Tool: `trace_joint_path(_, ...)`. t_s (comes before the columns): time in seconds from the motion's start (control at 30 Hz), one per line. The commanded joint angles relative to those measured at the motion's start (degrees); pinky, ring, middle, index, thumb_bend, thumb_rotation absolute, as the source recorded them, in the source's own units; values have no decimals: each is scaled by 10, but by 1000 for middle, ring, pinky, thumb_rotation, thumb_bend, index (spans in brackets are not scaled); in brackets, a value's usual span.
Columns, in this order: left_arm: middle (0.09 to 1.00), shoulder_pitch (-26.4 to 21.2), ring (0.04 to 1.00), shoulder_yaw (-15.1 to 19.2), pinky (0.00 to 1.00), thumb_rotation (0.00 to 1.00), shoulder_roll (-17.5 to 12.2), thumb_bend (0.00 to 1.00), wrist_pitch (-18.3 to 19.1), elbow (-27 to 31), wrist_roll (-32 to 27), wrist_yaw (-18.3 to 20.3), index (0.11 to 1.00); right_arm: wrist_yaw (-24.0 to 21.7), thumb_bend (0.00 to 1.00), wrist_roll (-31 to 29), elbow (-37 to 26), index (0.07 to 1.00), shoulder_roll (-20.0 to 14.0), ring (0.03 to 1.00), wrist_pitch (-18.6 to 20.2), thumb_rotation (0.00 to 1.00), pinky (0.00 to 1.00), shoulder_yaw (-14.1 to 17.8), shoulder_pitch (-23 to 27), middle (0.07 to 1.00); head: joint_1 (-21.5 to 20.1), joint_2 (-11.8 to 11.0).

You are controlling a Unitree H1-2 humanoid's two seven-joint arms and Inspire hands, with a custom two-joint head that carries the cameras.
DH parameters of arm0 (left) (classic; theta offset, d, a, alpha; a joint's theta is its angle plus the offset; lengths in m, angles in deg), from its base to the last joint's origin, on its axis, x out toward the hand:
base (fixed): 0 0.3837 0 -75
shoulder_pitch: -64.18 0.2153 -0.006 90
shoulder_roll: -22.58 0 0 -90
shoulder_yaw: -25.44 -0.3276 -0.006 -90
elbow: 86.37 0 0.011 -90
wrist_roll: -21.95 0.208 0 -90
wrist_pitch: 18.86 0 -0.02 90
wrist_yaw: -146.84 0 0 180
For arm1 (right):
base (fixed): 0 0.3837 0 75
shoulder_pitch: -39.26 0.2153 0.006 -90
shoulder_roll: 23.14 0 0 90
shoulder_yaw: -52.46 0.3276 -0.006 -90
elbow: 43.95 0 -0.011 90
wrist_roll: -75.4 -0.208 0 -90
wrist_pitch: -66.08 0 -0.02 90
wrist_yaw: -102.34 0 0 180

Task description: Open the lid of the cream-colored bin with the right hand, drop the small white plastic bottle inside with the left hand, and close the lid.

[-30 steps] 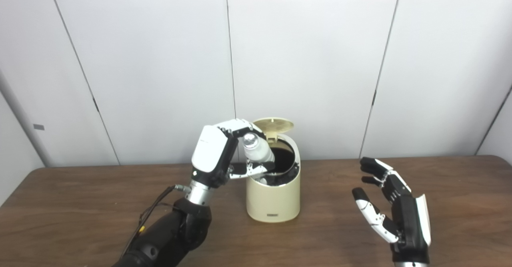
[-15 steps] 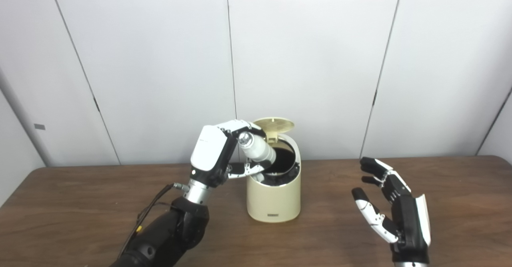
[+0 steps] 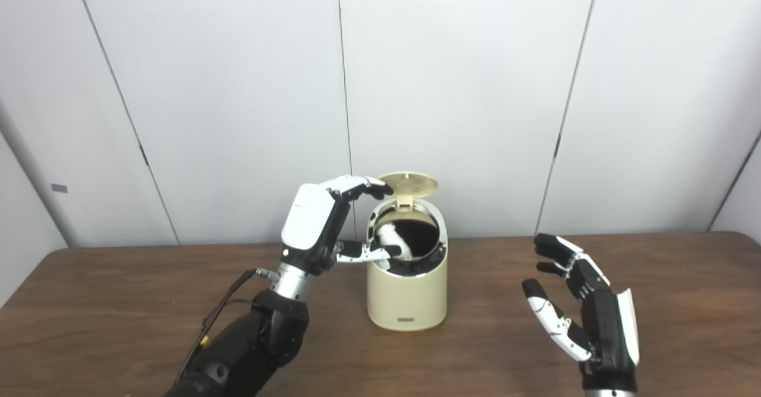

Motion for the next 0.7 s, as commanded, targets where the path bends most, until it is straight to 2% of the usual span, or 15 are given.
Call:
trace_joint_path(0.0, 650, -21, 642, 10, 563, 207, -3, 991, 0, 14, -3, -7, 642, 3, 261, 1, -23, 732, 3, 759, -7, 425, 671, -1, 15, 760, 0, -1)
trace_joint_path(0.2, 647, -18, 634, 17, 558, 216, -3, 984, 0, 17, 5, -7, 643, 4, 264, 2, -22, 727, 2, 750, -10, 428, 659, 0, 16, 754, 0, 0)
trace_joint_path(0.27, 647, -10, 632, 26, 557, 268, -4, 936, 0, 27, 3, -5, 640, 2, 262, -2, -24, 731, 2, 752, -7, 436, 663, -1, 15, 757, 0, 0)
trace_joint_path(0.33, 649, 6, 639, 45, 554, 347, -2, 852, 0, 51, -17, 8, 641, 1, 263, -2, -25, 733, 1, 754, -5, 441, 668, -1, 15, 758, 0, 1)
trace_joint_path(0.4, 656, 29, 646, 71, 550, 434, 2, 723, 0, 87, -47, 27, 645, 2, 262, 0, -25, 731, 0, 752, -6, 441, 662, 0, 15, 756, 2, 2)
trace_joint_path(0.43, 657, 44, 639, 86, 538, 548, 4, 607, 0, 110, -66, 36, 644, 2, 263, 1, -24, 731, -1, 754, -5, 440, 664, 0, 16, 756, 3, 1)
trace_joint_path(0.47, 657, 57, 638, 101, 536, 561, 7, 594, 0, 131, -81, 44, 644, 1, 263, 0, -24, 731, -1, 755, -4, 440, 664, 0, 16, 756, 4, 1)
trace_joint_path(0.53, 649, 86, 624, 131, 523, 684, 16, 483, 0, 176, -116, 57, 639, -2, 262, -4, -23, 734, -4, 761, -5, 442, 672, 0, 17, 760, 6, 1)
trace_joint_path(0.57, 649, 102, 624, 143, 528, 747, 18, 441, 0, 202, -146, 75, 640, -5, 262, -9, -21, 736, -7, 764, -10, 441, 677, -2, 18, 763, 6, 1)
trace_joint_path(0.6, 668, 117, 644, 155, 556, 845, 21, 410, 0, 226, -175, 96, 658, -9, 281, -13, -19, 743, -11, 774, -15, 468, 692, -4, 19, 771, 6, 1)
trace_joint_path(0.63, 680, 134, 658, 168, 576, 898, 23, 414, 0, 249, -201, 115, 671, -14, 302, -18, -16, 747, -16, 779, -23, 498, 700, -7, 20, 775, 6, 1)
trace_joint_path(0.67, 693, 146, 672, 179, 598, 942, 26, 460, 0, 264, -217, 130, 688, -17, 352, -22, -13, 750, -20, 783, -29, 540, 708, -9, 21, 778, 6, 2)
